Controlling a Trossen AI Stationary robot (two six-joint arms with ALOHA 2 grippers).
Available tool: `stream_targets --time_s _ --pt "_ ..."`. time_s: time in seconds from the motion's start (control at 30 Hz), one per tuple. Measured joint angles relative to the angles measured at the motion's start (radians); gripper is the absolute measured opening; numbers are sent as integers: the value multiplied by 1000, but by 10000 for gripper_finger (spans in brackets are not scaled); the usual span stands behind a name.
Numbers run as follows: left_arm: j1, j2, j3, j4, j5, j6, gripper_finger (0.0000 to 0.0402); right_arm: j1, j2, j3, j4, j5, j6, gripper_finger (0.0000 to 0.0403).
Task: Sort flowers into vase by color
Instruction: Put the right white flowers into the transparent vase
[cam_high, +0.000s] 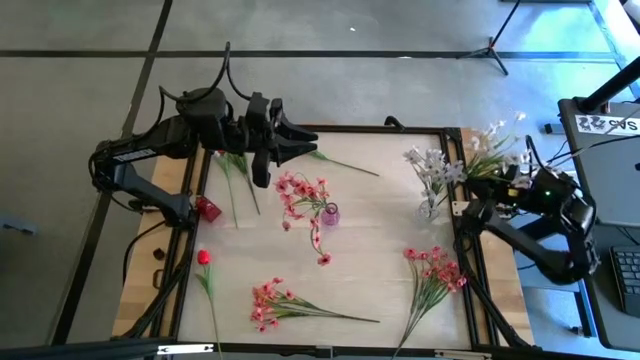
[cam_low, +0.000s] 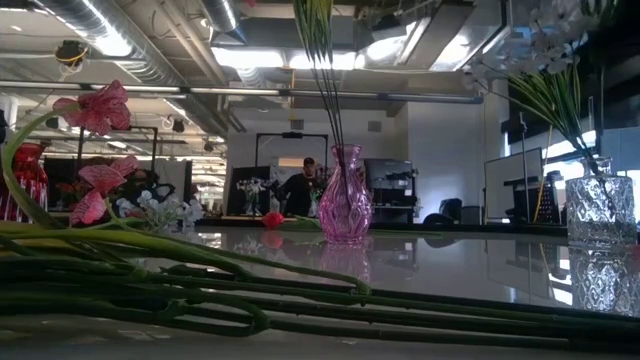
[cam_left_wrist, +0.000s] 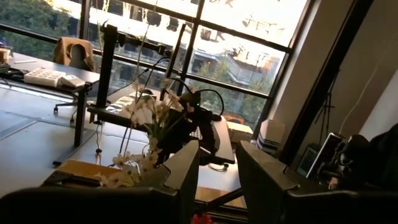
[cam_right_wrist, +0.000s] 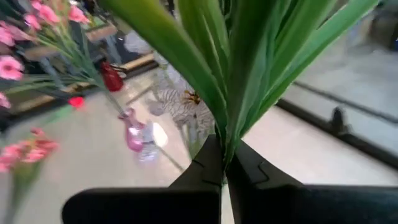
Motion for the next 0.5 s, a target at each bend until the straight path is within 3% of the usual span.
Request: stream_targets --time_s 0.27,0.37,0.5 --pt "0 0 0 0 -11 2 106 -181 0 -24 -31 -149 -94 1" --pt "0 0 0 1 -11 2 106 -196 0 -42 -31 -164 -104 1" --pt "0 0 0 1 -12 2 106 -165 -1 -44 38 -105 -113 1"
